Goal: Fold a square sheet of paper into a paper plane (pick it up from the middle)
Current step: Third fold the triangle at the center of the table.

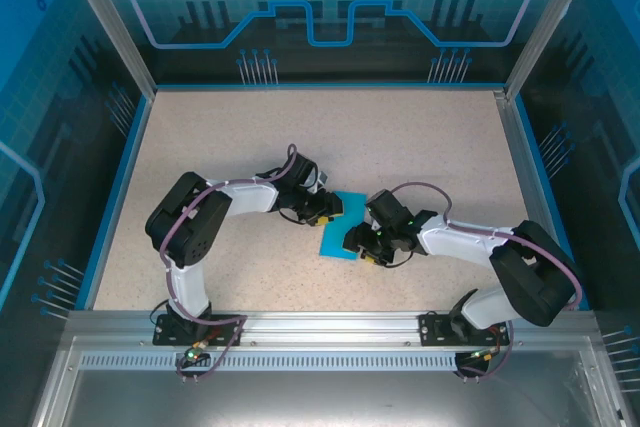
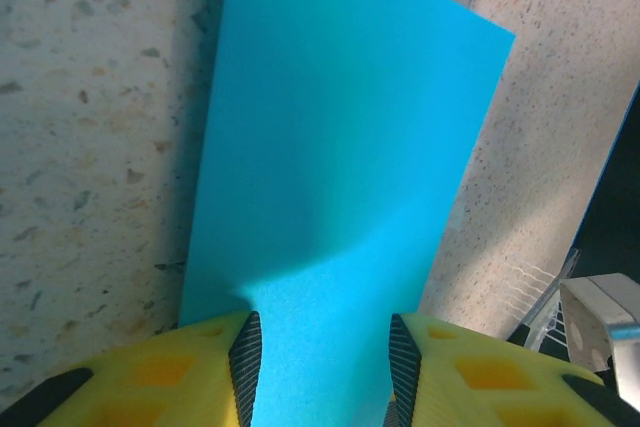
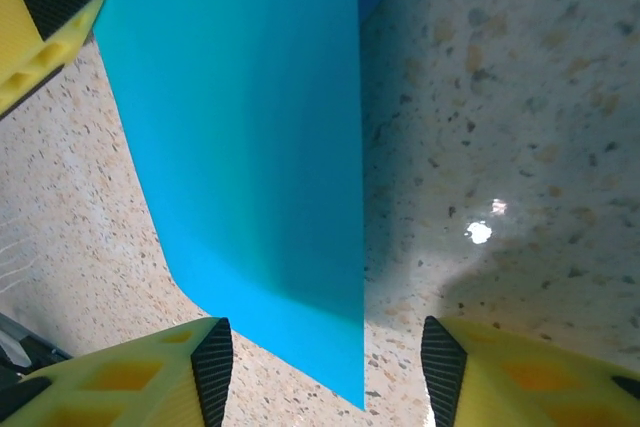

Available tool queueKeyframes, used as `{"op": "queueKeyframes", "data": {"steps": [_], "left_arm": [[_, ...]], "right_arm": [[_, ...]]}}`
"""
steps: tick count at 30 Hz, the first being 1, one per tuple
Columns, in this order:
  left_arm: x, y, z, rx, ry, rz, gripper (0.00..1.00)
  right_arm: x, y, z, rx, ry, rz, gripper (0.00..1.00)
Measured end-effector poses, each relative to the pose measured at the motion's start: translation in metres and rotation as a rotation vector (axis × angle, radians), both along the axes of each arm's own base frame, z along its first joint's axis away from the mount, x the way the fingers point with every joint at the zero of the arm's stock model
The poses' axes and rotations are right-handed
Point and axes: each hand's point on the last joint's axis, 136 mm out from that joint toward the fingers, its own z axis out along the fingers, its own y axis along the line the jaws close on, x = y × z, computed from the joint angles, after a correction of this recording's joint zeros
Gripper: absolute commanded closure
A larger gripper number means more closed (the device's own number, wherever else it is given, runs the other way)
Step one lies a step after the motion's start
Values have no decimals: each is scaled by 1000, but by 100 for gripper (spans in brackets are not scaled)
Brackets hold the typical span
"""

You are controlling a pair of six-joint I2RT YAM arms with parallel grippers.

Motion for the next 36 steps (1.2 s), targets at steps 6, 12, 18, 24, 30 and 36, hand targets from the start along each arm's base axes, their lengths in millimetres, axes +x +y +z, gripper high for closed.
{"op": "queueKeyframes", "data": {"steps": [6,12,18,24,30,36], "left_arm": [[-1,1,-1,4,5,0,58],[-2,1,-2,7,11,0,59],[-3,2,-3,12,19,0,59],[-4,2,-3,13,21,0,59],[-4,2,-3,13,20,0,59],[-2,1,31,-26,-43,0,58]], "right_arm": [[-6,9,-1,31,11,3,52],[-11,7,-8,41,30,-43,60],[-10,2,-5,59,17,-104,69],[-5,1,3,91,-16,-150,78],[-5,-3,8,96,-32,-170,100],[-11,-10,4,36,-16,-125,100]]}}
